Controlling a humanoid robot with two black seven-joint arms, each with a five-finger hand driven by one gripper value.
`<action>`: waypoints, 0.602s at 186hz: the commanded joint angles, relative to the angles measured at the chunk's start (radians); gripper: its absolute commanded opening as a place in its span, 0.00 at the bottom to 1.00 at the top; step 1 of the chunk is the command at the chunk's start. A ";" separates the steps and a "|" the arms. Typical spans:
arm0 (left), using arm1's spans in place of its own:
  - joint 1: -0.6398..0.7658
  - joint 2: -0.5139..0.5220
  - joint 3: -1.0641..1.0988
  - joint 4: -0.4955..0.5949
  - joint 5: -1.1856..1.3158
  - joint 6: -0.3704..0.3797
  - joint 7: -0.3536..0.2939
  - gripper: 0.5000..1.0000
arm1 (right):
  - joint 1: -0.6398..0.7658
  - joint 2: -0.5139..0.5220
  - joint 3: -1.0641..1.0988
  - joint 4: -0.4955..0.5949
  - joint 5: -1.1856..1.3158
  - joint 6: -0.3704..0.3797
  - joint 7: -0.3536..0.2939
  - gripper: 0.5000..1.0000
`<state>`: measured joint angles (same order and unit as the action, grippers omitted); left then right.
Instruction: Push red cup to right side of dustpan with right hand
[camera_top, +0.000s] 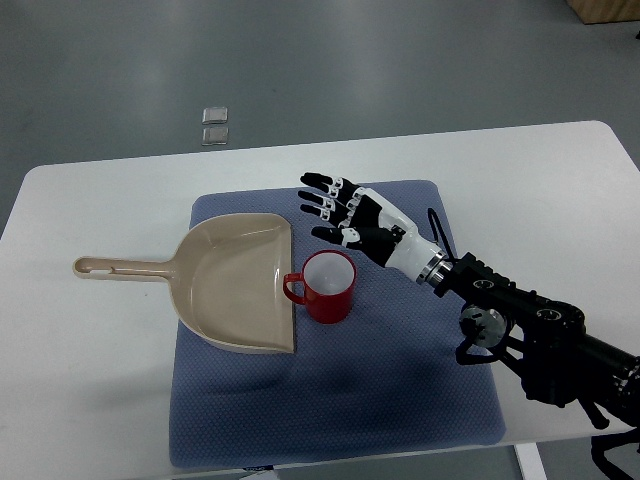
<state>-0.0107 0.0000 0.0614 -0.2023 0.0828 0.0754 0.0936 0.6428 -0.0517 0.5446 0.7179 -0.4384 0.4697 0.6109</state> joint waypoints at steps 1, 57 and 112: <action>0.000 0.000 0.000 0.000 0.000 0.000 0.000 1.00 | 0.014 -0.005 0.002 -0.009 0.111 -0.014 -0.011 0.87; -0.002 0.000 0.000 -0.003 0.002 0.000 0.000 1.00 | 0.018 -0.010 0.014 -0.008 0.420 -0.140 -0.178 0.87; -0.002 0.000 0.000 0.000 0.002 0.000 0.000 1.00 | 0.006 -0.020 0.104 -0.011 0.428 -0.092 -0.138 0.87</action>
<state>-0.0123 0.0000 0.0628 -0.2041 0.0852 0.0750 0.0936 0.6544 -0.0684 0.5970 0.7084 -0.0097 0.3699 0.4622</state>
